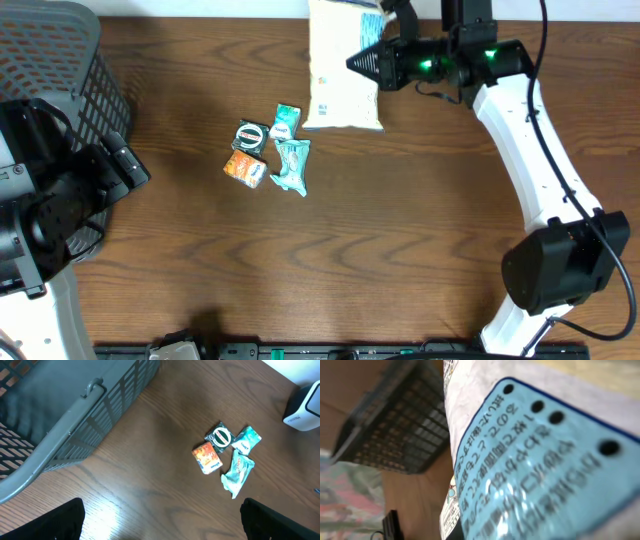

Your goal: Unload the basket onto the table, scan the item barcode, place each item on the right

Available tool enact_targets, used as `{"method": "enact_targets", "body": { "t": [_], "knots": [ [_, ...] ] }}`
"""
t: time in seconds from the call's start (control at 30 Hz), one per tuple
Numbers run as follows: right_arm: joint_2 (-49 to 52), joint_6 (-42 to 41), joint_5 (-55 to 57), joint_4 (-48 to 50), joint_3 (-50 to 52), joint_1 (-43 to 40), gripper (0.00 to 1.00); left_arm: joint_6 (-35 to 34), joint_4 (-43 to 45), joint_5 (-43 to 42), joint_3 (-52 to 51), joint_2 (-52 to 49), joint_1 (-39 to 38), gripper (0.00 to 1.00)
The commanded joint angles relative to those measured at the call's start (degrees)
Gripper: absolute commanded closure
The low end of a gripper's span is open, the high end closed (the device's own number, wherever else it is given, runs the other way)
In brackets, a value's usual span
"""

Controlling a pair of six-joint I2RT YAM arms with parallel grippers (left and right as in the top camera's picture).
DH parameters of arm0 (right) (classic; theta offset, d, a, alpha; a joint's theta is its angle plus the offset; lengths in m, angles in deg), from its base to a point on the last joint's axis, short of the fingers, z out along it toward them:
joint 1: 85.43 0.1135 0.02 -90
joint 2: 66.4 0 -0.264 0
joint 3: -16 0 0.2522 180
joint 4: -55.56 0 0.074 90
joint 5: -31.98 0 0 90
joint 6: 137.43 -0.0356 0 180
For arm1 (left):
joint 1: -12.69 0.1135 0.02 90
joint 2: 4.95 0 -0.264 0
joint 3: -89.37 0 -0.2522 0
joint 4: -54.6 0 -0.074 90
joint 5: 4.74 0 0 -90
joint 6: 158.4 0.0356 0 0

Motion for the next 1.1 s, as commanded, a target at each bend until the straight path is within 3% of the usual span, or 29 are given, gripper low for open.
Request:
{"method": "enact_targets", "body": {
  "t": [0.0,0.67,0.83,0.9,1.03,1.07],
  "knots": [
    [0.04,-1.33,-7.85,2.36,-0.33,0.22,0.99,-0.09,-0.13,0.55,-0.52,-0.02,0.31,0.02],
    [0.04,-2.97,-7.74,1.46,-0.31,0.28,0.99,-0.09,-0.13,0.55,-0.52,-0.02,0.31,0.02],
    [0.07,-2.95,2.21,-2.84,-0.28,0.35,0.99,-0.09,-0.13,0.55,-0.52,-0.02,0.31,0.03],
    [0.09,-2.91,11.17,-6.21,-0.11,0.52,0.91,-0.09,-0.13,0.55,-0.52,-0.02,0.31,0.02],
    [1.07,-2.49,30.95,-12.22,-0.07,0.55,0.57,-0.09,-0.13,0.55,-0.52,-0.02,0.31,0.02],
    [1.66,-2.51,34.47,-13.07,-0.07,0.48,0.57,-0.09,-0.13,0.55,-0.52,-0.02,0.31,0.02]
  ]
}}
